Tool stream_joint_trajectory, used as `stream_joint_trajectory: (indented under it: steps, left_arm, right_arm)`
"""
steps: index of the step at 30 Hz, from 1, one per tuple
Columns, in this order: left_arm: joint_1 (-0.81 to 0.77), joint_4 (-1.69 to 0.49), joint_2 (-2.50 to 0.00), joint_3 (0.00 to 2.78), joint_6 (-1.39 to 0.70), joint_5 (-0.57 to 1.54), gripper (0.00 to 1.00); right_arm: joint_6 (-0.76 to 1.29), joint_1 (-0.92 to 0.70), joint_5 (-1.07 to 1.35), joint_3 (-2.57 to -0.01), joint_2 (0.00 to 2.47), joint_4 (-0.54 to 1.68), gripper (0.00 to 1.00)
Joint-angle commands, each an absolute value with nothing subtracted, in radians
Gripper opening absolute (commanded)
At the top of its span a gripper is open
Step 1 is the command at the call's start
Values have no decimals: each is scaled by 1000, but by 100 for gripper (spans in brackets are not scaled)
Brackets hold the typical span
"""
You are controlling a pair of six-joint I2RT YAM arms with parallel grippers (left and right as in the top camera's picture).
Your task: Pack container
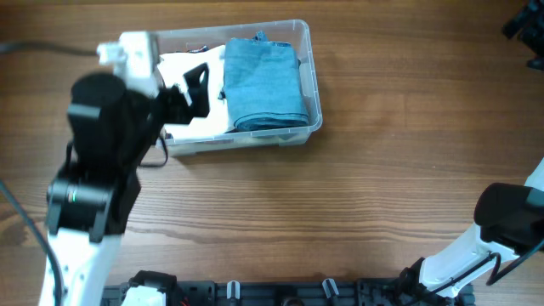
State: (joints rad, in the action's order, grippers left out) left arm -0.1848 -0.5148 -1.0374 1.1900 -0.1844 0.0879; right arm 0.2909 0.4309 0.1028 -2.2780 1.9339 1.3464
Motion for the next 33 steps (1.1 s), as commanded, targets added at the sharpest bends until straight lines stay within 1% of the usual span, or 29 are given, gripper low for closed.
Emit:
stream_joint_trajectory:
  steps: [1, 7, 12, 13, 16, 22, 27, 33]
  left_arm:
    - [-123, -405, -853, 978, -164, 161, 100]
    - [-41, -259, -525, 652, -164, 213, 100]
    - [-8, -147, -367, 476, -165, 280, 100]
    - [-8, -105, -314, 407, -165, 294, 100]
    - [-8, -66, -242, 323, -164, 295, 100]
    - [-8, -64, -126, 220, -164, 295, 100]
    - [17, -63, -73, 149, -164, 295, 100]
    - [27, -75, -46, 130, -163, 289, 100]
  right_arm:
    - [299, 430, 93, -2279, 1940, 1345, 100]
    - [298, 430, 93, -2279, 1940, 1345, 100]
    - [299, 430, 93, -2279, 1940, 1345, 100]
    - [299, 430, 93, -2279, 1940, 1345, 100]
    - [299, 430, 93, -2279, 1940, 1345, 100]
    - [299, 430, 93, -2279, 1940, 1345, 100]
    - [299, 430, 93, -2279, 1940, 1345, 100]
    - [299, 430, 93, -2279, 1940, 1345, 100]
